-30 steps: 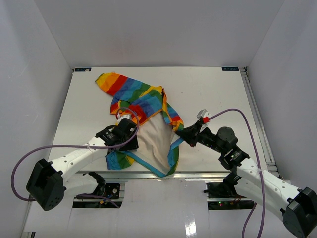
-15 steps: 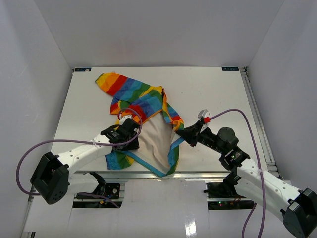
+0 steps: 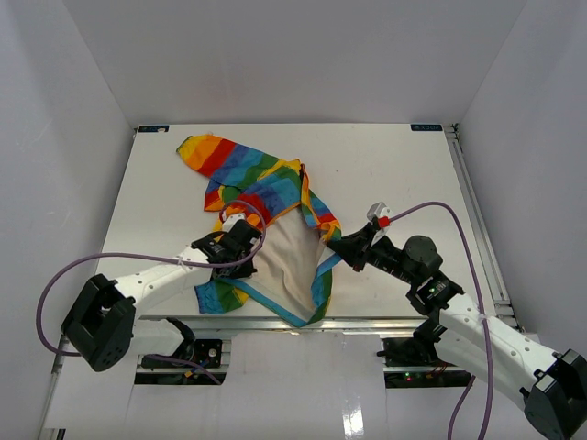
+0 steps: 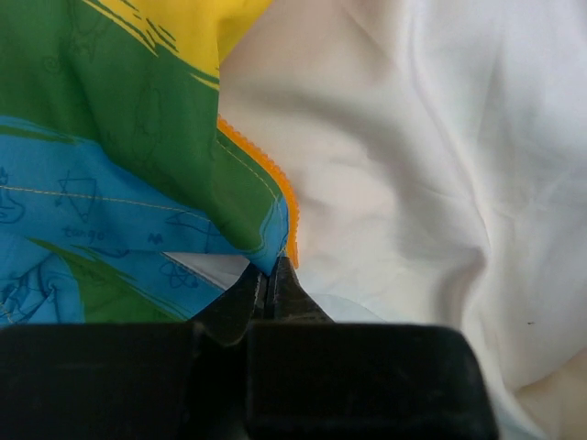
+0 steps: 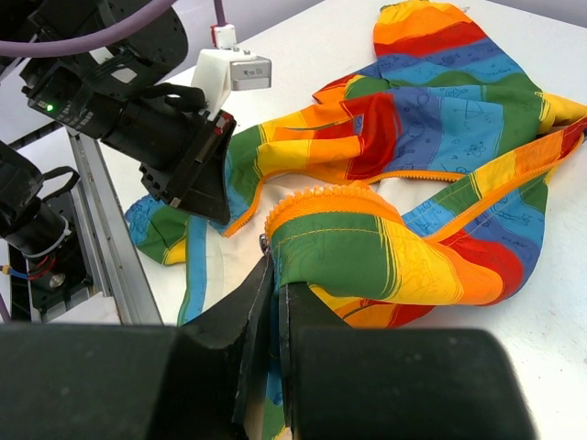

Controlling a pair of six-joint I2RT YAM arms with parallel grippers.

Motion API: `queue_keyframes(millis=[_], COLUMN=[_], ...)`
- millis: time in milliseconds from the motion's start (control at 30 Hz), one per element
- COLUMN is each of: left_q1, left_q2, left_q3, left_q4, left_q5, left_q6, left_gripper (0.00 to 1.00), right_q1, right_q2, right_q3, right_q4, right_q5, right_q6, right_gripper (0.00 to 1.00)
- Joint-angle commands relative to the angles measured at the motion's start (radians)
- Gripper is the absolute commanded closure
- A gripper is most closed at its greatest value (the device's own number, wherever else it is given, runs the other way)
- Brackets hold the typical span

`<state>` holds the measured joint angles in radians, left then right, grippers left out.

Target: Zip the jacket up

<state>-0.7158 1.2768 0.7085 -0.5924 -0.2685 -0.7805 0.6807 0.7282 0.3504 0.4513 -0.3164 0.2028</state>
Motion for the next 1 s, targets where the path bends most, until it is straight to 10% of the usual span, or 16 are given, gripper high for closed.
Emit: queue_keyframes(millis=[0,467,967], left_q1=[-0.004,-0.001,0.002], left_q2=[-0.103,-0.657,-0.552], left_q3=[-0.022,-0.301,-0.536], left_q4=[0.022,0.63,1.447], left_q5=[-0.026,0.375,0.63], left_q6=[0.032,0.414,0.511], left_gripper=[1.0,1.0,1.0], right_q1=[-0.004,-0.004,0.01], right_q2=[0.002,0.079,0.085], right_q3=[0.019,0.025,-0.014], right_q4=[0.028,0.097,0.271], right_q5=[0.002,-0.109,-0.254], right_q6=[-0.013,-0.031,-0.114], right_gripper=[0.92,0.92,0.92])
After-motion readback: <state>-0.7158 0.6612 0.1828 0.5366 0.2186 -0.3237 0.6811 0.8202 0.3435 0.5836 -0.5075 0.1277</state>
